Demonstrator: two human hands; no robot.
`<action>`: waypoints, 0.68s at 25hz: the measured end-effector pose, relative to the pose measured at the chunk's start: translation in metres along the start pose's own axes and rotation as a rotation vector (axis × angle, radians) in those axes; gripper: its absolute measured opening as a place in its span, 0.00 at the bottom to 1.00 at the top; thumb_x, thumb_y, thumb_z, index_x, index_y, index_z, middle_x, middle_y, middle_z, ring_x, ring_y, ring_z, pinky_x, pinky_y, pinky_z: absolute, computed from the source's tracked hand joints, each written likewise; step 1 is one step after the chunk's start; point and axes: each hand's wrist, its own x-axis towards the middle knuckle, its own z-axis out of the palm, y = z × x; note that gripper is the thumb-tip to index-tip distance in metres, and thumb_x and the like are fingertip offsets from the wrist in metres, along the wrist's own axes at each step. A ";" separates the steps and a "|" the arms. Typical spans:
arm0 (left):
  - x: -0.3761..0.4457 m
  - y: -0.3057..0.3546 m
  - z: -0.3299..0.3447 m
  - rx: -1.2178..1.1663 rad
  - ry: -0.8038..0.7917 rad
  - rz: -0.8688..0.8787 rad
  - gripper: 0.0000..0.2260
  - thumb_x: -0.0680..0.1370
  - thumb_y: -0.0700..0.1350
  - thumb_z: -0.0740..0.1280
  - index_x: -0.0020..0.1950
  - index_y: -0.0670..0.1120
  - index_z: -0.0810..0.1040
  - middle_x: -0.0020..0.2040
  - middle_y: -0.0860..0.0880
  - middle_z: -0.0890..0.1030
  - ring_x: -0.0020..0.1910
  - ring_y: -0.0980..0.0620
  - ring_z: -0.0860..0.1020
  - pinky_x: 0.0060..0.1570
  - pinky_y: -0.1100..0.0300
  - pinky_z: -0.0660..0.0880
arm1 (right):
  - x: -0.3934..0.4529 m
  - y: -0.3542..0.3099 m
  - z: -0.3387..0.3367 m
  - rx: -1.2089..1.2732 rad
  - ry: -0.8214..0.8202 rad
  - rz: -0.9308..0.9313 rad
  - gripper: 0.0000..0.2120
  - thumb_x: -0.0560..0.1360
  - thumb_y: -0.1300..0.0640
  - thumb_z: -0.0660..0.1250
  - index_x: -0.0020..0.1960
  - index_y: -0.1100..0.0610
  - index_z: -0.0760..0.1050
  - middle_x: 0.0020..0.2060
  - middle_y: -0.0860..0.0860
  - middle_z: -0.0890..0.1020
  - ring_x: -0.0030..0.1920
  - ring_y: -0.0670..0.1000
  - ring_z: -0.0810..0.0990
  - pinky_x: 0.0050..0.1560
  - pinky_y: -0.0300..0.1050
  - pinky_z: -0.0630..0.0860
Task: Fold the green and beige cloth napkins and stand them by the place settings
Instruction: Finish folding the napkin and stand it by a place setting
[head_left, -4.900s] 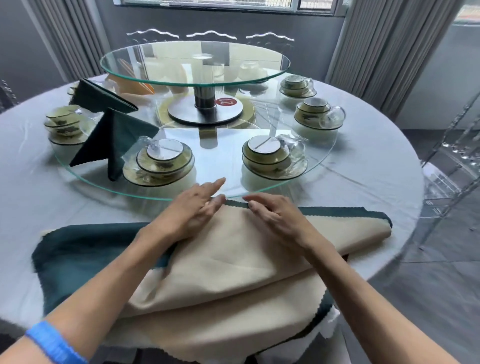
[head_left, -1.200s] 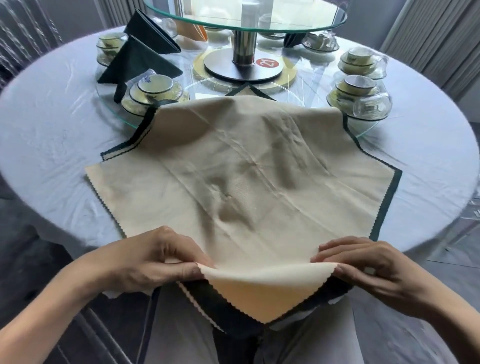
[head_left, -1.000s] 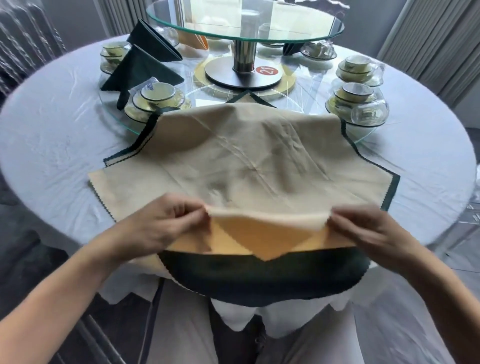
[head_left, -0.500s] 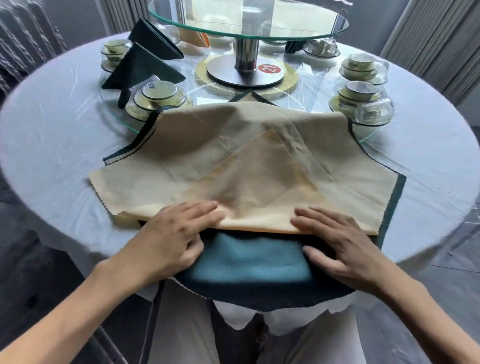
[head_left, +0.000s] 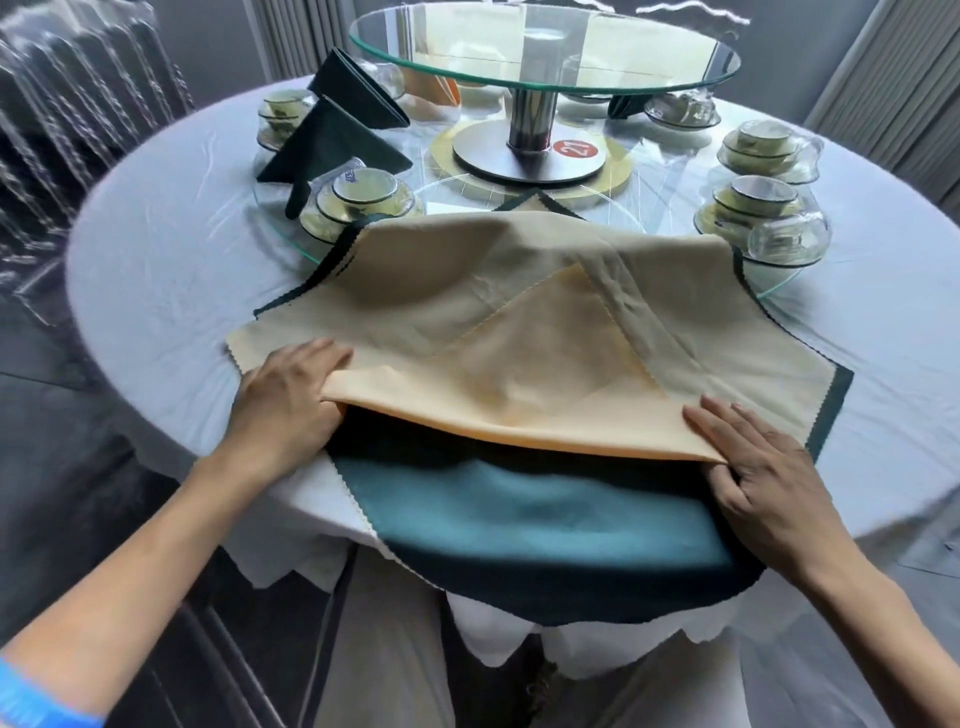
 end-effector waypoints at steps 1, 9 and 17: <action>0.010 -0.011 -0.006 -0.008 -0.011 -0.002 0.30 0.64 0.45 0.55 0.65 0.48 0.76 0.67 0.49 0.76 0.66 0.42 0.72 0.64 0.45 0.67 | 0.000 -0.005 0.001 -0.041 0.015 -0.004 0.34 0.69 0.46 0.46 0.72 0.50 0.70 0.74 0.51 0.68 0.74 0.56 0.65 0.73 0.56 0.60; 0.091 -0.065 -0.035 -0.272 -0.169 -0.099 0.12 0.64 0.49 0.71 0.47 0.57 0.78 0.53 0.48 0.79 0.54 0.47 0.76 0.54 0.60 0.72 | 0.006 -0.022 0.011 0.020 0.057 -0.136 0.31 0.68 0.51 0.51 0.69 0.52 0.75 0.70 0.52 0.73 0.70 0.57 0.71 0.70 0.47 0.59; 0.089 -0.076 -0.028 -0.258 0.009 -0.115 0.07 0.74 0.44 0.72 0.36 0.45 0.80 0.34 0.46 0.78 0.40 0.45 0.78 0.40 0.56 0.68 | 0.005 -0.023 0.008 0.031 0.061 -0.127 0.33 0.67 0.53 0.49 0.69 0.51 0.74 0.71 0.51 0.72 0.71 0.54 0.69 0.70 0.44 0.57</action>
